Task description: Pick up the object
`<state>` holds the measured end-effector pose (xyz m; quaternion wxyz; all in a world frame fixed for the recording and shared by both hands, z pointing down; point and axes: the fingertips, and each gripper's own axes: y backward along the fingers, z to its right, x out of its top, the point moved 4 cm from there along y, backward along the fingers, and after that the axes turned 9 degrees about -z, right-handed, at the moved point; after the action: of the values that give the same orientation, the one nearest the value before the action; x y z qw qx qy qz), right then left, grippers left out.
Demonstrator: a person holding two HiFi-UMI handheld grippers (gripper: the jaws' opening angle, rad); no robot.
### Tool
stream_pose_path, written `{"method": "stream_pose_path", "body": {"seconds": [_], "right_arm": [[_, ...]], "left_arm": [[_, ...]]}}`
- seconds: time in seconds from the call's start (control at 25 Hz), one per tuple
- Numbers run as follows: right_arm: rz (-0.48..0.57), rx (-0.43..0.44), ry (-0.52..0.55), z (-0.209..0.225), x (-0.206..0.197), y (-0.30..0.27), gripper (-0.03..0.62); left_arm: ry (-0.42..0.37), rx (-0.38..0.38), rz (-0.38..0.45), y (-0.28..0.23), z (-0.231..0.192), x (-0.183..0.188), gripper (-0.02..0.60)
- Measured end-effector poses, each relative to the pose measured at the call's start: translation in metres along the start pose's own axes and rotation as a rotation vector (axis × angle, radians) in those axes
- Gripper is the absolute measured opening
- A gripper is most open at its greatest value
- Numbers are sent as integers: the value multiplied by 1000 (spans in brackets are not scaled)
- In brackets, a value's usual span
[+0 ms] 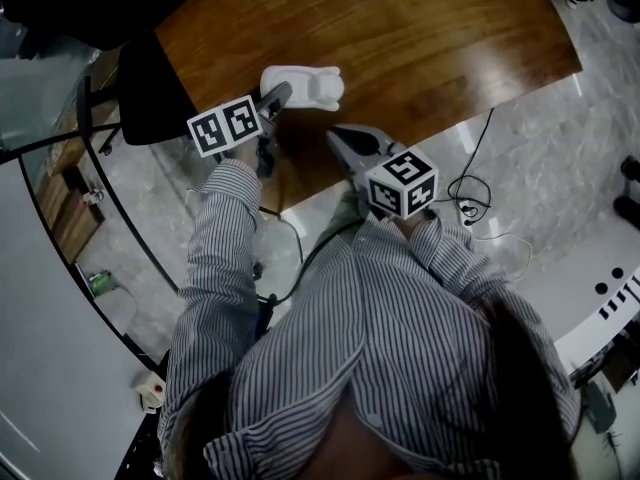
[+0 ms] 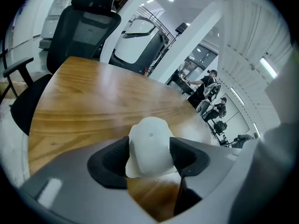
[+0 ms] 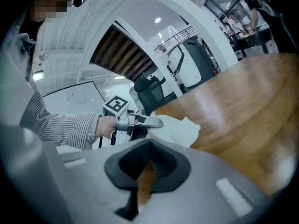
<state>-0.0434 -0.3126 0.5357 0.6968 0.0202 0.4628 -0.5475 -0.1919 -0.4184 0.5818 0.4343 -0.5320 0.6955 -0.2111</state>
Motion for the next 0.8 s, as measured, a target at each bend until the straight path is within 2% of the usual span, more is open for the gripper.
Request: {"method": "stream_pose_path", "body": {"seconds": [0.16, 0.4, 0.68, 0.8], "right_arm": [[2, -9, -2, 1, 0, 4, 1], [23, -16, 15, 0, 7, 15, 0], [77, 5, 109, -24, 30, 34, 2], [104, 18, 161, -35, 43, 44, 1]], "left_arm": [[28, 5, 9, 3, -2, 0, 246], [121, -48, 72, 11, 4, -5, 233], [259, -138, 232, 45, 21, -16, 232], [333, -191, 362, 68, 34, -21, 232]]}}
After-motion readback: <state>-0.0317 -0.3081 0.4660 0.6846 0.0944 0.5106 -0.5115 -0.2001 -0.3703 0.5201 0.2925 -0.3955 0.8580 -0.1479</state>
